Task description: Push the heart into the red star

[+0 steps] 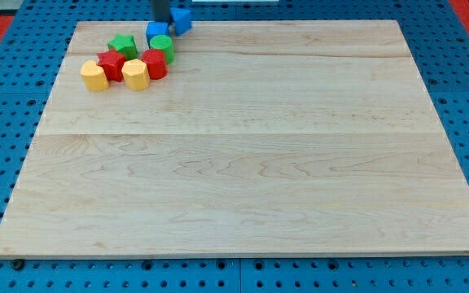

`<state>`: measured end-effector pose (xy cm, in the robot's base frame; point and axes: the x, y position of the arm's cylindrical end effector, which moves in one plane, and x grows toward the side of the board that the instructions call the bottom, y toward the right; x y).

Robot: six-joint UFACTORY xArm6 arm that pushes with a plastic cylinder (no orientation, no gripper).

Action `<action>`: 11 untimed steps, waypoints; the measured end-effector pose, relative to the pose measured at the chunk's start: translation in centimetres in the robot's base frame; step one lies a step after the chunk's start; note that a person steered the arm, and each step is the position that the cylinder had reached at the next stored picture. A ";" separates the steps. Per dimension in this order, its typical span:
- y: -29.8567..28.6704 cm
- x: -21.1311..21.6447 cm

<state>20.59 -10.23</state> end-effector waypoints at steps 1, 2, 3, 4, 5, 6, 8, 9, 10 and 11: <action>4.7 6.1; 5.6 6.7; 8.0 12.0; 8.0 20.9; 1.5 26.0; -6.0 26.6; -18.3 25.5; -20.3 22.8; -20.1 21.4; -19.3 21.0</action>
